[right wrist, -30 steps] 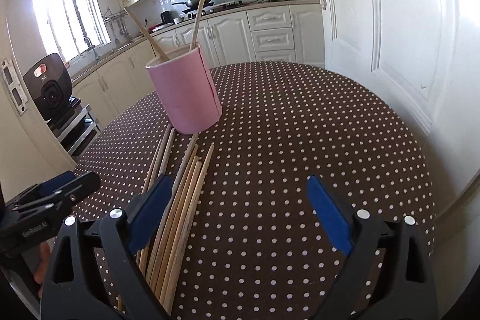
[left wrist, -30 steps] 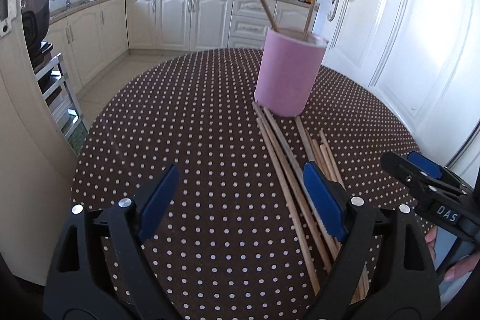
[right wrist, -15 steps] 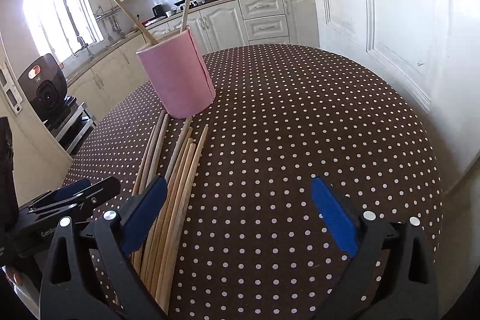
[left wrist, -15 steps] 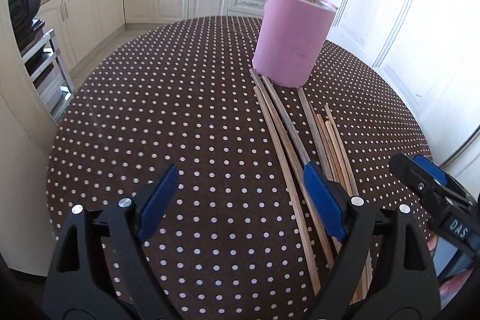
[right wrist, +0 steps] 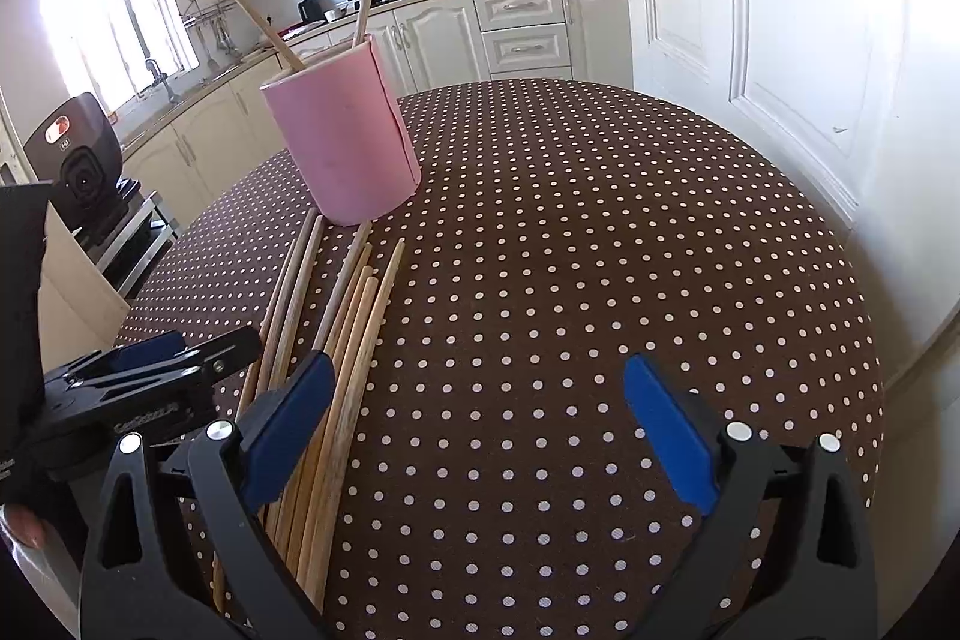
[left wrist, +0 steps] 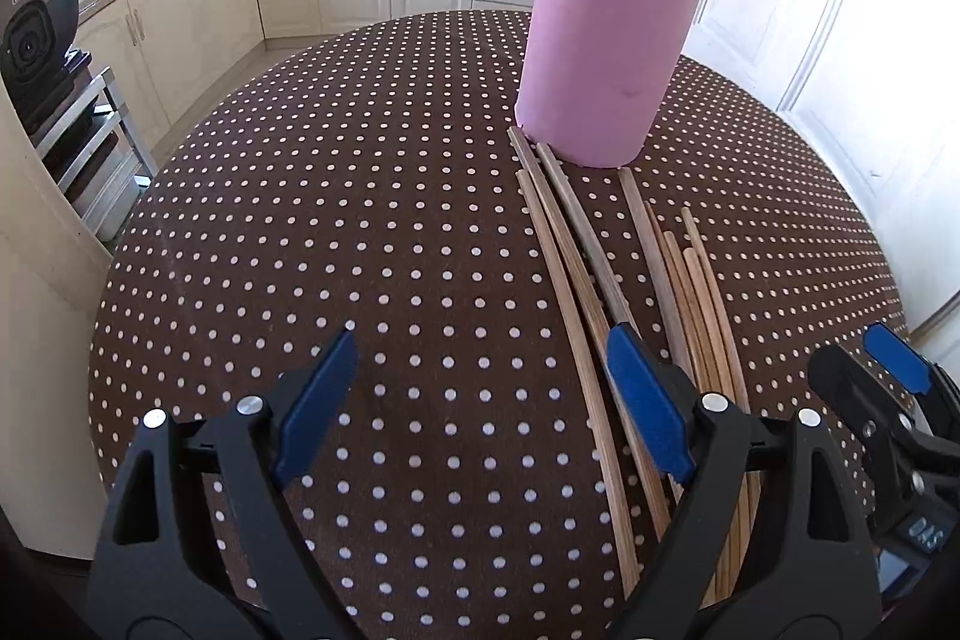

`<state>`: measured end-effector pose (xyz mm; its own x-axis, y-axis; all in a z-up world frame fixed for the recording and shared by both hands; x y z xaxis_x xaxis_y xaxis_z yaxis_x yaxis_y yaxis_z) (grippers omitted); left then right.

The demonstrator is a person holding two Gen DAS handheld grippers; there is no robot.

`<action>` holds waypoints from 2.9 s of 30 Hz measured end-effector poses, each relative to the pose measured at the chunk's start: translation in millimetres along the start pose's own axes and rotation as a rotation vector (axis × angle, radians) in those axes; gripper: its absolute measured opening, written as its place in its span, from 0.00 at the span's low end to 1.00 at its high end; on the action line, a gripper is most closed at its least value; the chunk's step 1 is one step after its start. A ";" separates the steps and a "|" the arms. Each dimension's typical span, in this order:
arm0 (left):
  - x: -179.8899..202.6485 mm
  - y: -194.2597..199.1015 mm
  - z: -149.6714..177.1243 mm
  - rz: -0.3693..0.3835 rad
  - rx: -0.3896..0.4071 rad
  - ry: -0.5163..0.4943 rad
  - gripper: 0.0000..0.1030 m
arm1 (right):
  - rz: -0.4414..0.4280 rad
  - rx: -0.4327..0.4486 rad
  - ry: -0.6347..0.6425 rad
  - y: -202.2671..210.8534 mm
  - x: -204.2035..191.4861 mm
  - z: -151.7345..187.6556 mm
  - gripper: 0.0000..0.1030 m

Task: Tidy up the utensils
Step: 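Lower the left gripper onto another chopstick and close on it, then close the right gripper on a wooden chopstick while the left gripper lifts its chopstick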

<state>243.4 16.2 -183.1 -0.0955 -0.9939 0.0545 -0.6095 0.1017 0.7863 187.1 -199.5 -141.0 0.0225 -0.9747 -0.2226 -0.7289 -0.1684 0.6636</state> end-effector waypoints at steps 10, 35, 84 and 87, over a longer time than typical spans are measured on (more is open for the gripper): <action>0.7 -7.7 -4.9 -0.024 -0.035 0.008 0.81 | -0.002 -0.036 -0.010 -9.3 1.1 -5.4 0.91; 3.9 -14.1 -15.4 -0.064 -0.029 -0.059 0.29 | 0.026 -0.052 0.014 -17.5 -2.0 -10.8 0.91; -12.0 -4.8 6.1 0.030 -0.039 0.010 0.11 | 0.103 -0.171 0.126 -48.9 -56.1 -3.4 0.09; -9.7 -5.4 4.7 0.022 -0.040 0.013 0.10 | 0.049 -0.173 0.064 -47.6 -47.2 -5.6 0.05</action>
<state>243.9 25.5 -190.8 -0.0978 -0.9920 0.0797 -0.5753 0.1217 0.8089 224.6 -146.3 -158.1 0.0370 -0.9888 -0.1446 -0.6019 -0.1376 0.7866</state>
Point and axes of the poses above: each gripper's, at about its wrist camera, not at the fingertips, and y roughly against the way its jaws point, x to its right, z to its underside, the point moved 6 cm from there along -y, roughly the way its jaws point, and after that the axes turned 2 degrees about -y, right-handed, at the moved point
